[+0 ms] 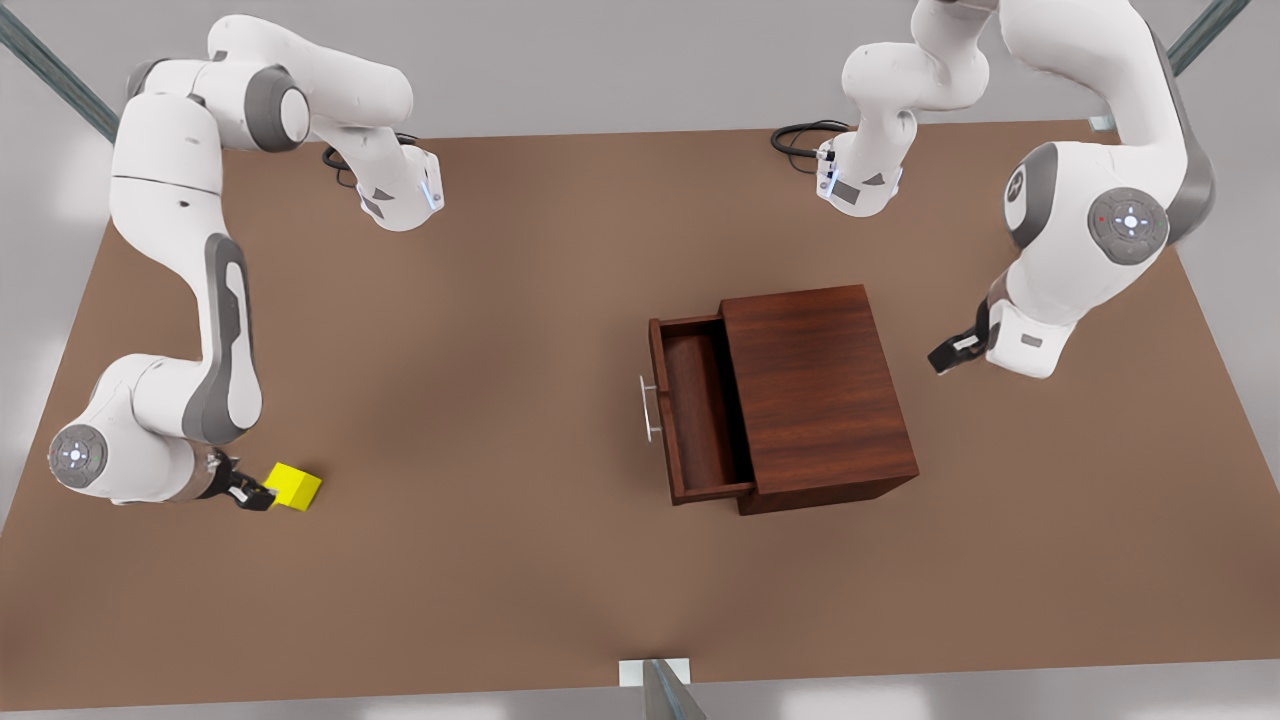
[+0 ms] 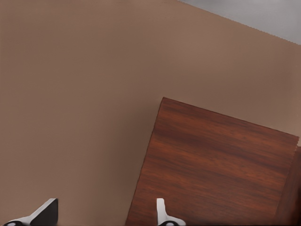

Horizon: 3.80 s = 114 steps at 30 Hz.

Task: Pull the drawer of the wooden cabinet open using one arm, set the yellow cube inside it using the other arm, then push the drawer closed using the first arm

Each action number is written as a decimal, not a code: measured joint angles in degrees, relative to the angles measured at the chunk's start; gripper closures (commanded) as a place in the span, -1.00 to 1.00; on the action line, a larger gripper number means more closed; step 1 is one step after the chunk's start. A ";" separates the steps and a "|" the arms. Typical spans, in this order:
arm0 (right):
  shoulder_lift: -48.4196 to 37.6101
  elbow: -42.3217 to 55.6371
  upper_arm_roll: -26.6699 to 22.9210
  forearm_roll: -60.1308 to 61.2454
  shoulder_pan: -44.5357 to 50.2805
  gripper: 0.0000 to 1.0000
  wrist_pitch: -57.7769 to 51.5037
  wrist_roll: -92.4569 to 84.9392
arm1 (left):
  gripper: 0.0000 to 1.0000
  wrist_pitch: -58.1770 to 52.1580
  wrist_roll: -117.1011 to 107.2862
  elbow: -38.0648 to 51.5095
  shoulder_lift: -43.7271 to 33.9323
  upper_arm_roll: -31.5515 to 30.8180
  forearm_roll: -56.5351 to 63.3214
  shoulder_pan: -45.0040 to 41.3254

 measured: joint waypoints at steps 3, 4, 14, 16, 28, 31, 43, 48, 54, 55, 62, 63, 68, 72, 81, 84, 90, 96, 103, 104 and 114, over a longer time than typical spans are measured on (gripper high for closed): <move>4.33 2.66 2.25 0.04 -2.94 -1.00 0.28 -1.63 | -1.00 -0.13 4.19 1.01 0.29 0.26 -0.33 0.52; 5.13 2.80 3.22 -0.05 -4.01 -1.00 0.64 -2.11 | -1.00 -0.16 5.44 0.91 0.35 0.28 -0.48 0.74; 9.55 2.76 11.57 -7.98 -9.99 -1.00 3.17 -5.63 | -1.00 -0.24 14.82 0.97 0.46 0.26 -2.39 2.49; 10.09 2.60 13.41 -10.12 -11.38 -1.00 3.62 -6.13 | -1.00 -0.27 16.23 1.25 0.59 0.37 -2.58 2.12; 12.62 0.99 16.16 -14.80 -13.29 -1.00 6.28 -8.04 | -1.00 -0.56 22.72 0.71 0.75 0.27 -3.51 3.78; 12.77 -0.22 16.28 -14.91 -13.32 -1.00 7.45 -8.26 | -1.00 -0.58 23.75 0.77 0.76 0.27 -3.57 3.78; 12.72 -1.68 18.60 -15.04 -15.51 -1.00 10.01 -8.77 | -1.00 -0.60 26.52 0.71 0.80 0.27 -3.38 3.83; 12.51 -3.16 19.49 -15.05 -16.20 -1.00 10.22 -8.60 | -1.00 -0.60 27.23 0.71 0.84 0.27 -3.24 3.85; 12.15 -3.54 20.30 -15.63 -17.27 -0.94 10.26 -8.47 | -1.00 -0.70 27.84 0.37 0.76 0.25 -3.05 3.97; 12.09 -3.55 20.47 -15.74 -17.49 -0.85 10.27 -8.43 | -1.00 -0.73 27.83 0.28 0.76 0.11 -3.01 3.97; 12.02 -3.39 21.15 -16.19 -18.33 -0.78 10.34 -8.11 | -1.00 -1.14 27.44 0.01 0.76 -0.08 -2.84 3.21; 12.02 -3.43 21.18 -16.22 -18.36 -0.73 10.35 -8.05 | -1.00 -1.17 27.40 0.01 0.76 -0.08 -2.83 3.27; 12.10 -3.41 21.30 -16.98 -18.34 -0.35 10.43 -7.43 | -1.00 -1.27 27.19 0.01 0.78 -0.08 -2.81 3.32; 11.33 -3.39 21.65 -16.74 -18.37 -0.09 10.55 -7.12 | -1.00 -1.32 27.04 0.12 0.78 -0.07 -2.84 3.30; 2.72 -2.83 22.98 -11.44 -14.68 -0.03 5.14 -5.28 | -1.00 -1.38 26.84 0.13 0.76 0.00 -2.86 3.41; 0.32 -1.15 22.97 -8.90 -10.71 -0.03 1.66 -2.94 | -1.00 -1.39 26.70 0.28 0.89 -0.07 -2.87 3.17; -0.66 6.79 23.22 -4.60 -1.40 -0.03 -6.34 5.00 | -1.00 -1.39 26.35 1.70 1.17 -0.02 -2.86 3.00; 4.34 17.70 22.88 -3.22 11.48 -0.03 -10.36 18.25 | -1.00 -1.39 26.10 2.36 1.45 0.00 -2.85 2.94; 11.08 26.13 22.36 -3.07 24.78 -0.03 -10.27 36.18 | -1.00 -1.40 25.90 2.29 1.60 0.00 -2.82 2.96; 11.60 26.94 22.42 -3.09 26.39 -0.04 -9.76 38.76 | -1.00 -1.40 25.88 2.29 1.66 0.00 -2.82 2.96; 14.11 30.85 22.09 -3.34 36.51 -0.04 -3.87 61.85 | -1.00 -1.40 25.71 2.29 1.73 0.00 -2.80 3.05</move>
